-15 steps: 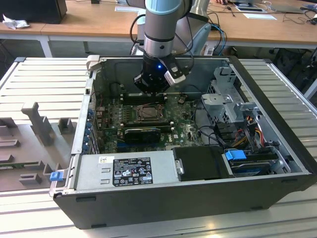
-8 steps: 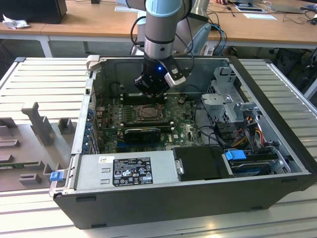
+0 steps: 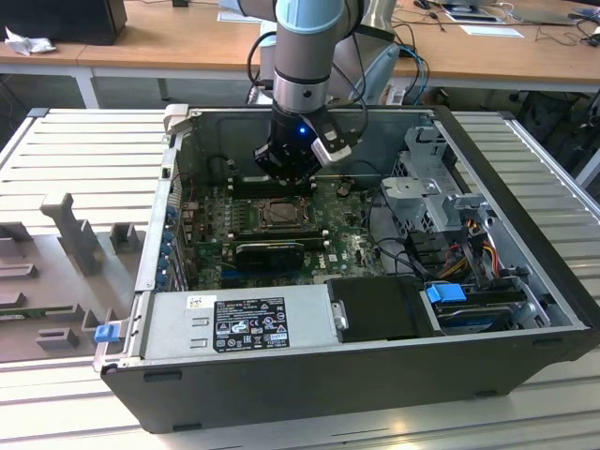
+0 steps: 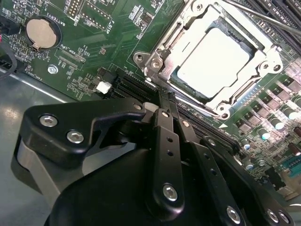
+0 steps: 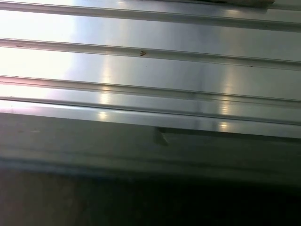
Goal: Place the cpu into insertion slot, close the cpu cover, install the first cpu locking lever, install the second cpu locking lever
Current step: 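Install the first cpu locking lever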
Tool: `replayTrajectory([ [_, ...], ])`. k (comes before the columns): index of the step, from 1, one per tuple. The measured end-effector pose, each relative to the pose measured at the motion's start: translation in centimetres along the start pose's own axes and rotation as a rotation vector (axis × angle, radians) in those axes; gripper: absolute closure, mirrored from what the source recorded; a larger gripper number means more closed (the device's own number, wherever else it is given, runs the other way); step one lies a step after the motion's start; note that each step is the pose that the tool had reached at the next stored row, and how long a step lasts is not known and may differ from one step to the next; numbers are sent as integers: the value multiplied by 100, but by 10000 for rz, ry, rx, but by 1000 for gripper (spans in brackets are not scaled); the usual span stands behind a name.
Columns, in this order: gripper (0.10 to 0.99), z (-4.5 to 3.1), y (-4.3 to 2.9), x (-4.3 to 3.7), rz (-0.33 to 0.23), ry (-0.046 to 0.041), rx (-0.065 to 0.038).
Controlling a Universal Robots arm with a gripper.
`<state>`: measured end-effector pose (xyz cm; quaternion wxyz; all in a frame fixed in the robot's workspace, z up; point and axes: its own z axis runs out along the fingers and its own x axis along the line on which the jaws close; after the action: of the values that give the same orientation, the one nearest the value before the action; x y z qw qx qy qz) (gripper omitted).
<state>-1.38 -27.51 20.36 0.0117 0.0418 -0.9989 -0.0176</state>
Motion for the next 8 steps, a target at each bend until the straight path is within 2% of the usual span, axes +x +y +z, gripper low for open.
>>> replayTrajectory([
  [2,980,1,-24,0,12,-3,-8],
  [8,980,15,-32,-7,15,-2,-28],
])
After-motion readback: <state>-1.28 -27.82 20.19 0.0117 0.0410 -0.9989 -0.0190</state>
